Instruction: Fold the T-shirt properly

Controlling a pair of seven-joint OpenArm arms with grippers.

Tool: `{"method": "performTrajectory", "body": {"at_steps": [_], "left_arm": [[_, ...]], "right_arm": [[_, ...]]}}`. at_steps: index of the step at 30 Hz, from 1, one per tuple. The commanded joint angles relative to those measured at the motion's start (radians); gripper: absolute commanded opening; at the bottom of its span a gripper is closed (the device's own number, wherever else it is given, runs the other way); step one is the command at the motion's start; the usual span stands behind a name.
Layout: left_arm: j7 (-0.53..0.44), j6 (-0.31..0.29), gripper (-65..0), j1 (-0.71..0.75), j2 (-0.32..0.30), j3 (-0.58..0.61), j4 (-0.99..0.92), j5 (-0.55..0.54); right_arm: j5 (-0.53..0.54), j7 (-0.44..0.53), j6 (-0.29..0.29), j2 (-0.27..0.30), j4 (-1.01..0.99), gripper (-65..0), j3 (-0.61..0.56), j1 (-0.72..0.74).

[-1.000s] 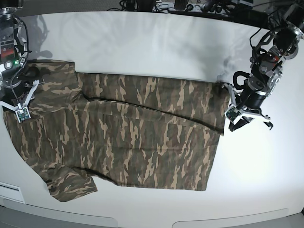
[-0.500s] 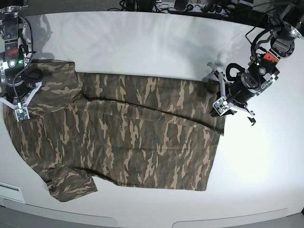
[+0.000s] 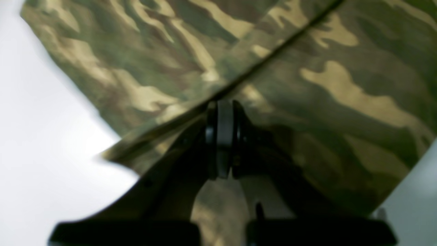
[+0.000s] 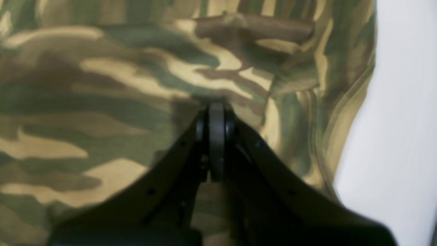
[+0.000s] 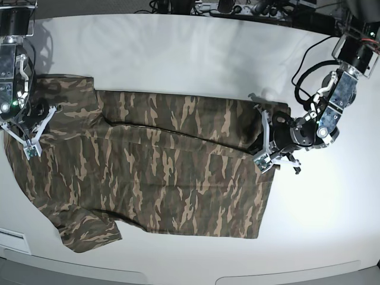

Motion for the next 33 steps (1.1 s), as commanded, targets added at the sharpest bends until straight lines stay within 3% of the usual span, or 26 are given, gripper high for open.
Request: {"method": "performTrajectory", "body": {"at_steps": [1, 6, 10, 19, 26, 33], "left_arm": [[0.018, -0.017, -65.0, -0.031, 0.004, -0.010, -0.012, -0.029], [0.145, -0.094, -65.0, -0.027, 0.044, -0.006, -0.080, -0.138], [0.191, -0.098, -65.0, -0.022, 0.048, -0.005, -0.079, -0.162], [0.347, -0.098, -65.0, -0.015, 0.019, -0.005, -0.055, -0.270], [0.360, -0.097, -65.0, 0.070, -0.020, -0.005, 0.030, -0.269], [0.360, -0.097, -65.0, 0.200, -0.103, -0.006, 0.175, -0.240]], "right_arm": [[0.020, -0.018, 0.007, 0.022, -0.011, -65.0, 0.009, 0.037], [0.044, -0.111, 0.058, 0.023, -0.121, -65.0, 0.009, 0.068], [0.040, -0.121, 0.098, 0.023, -0.168, -65.0, 0.009, 0.042], [0.036, -0.101, 0.097, 0.028, -0.104, -65.0, 0.010, -0.106], [0.010, -0.101, 0.097, 0.028, -0.026, -65.0, 0.010, -0.224], [0.009, -0.102, 0.081, 0.028, 0.056, -65.0, 0.010, -0.336]]}}
